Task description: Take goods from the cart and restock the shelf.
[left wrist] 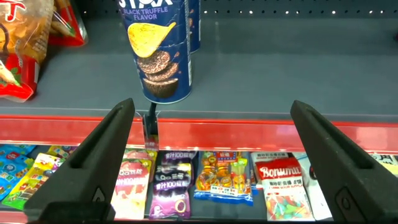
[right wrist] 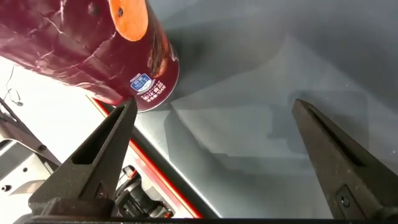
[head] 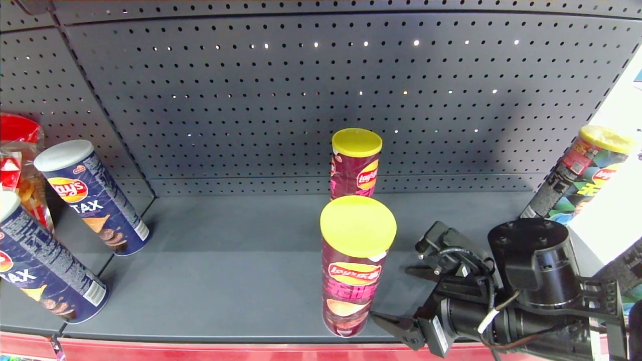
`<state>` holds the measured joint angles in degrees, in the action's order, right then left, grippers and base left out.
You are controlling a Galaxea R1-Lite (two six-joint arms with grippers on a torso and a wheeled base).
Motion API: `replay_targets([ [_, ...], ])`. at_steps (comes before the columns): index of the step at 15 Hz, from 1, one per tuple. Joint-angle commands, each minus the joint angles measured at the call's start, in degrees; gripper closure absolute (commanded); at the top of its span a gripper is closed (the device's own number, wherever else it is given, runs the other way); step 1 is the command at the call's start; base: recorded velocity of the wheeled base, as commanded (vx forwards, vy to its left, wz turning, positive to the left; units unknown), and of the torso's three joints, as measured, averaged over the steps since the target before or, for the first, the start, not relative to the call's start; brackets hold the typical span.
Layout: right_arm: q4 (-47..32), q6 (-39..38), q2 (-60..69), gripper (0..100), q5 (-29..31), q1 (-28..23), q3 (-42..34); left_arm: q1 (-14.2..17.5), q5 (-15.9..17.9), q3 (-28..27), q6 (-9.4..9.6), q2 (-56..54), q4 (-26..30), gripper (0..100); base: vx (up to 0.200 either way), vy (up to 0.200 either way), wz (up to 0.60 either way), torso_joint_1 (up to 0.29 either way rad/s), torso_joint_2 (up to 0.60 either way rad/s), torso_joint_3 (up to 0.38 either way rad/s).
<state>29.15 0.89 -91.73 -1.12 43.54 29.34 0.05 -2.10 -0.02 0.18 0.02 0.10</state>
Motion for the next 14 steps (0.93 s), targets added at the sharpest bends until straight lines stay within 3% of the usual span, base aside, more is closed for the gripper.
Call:
replay_targets([
  [1, 0.0, 0.0, 0.0, 0, 0.0, 0.0, -0.3, 0.0, 0.0, 0.0, -0.01, 0.0, 0.0, 0, 0.000, 0.000, 0.00, 0.000, 0.00, 0.000],
  [14, 0.0, 0.1, 0.0, 0, 0.0, -0.1, 1.2, 0.0, 0.0, -0.1, -0.01, 0.0, 0.0, 0, 0.000, 0.000, 0.00, 0.000, 0.00, 0.000],
])
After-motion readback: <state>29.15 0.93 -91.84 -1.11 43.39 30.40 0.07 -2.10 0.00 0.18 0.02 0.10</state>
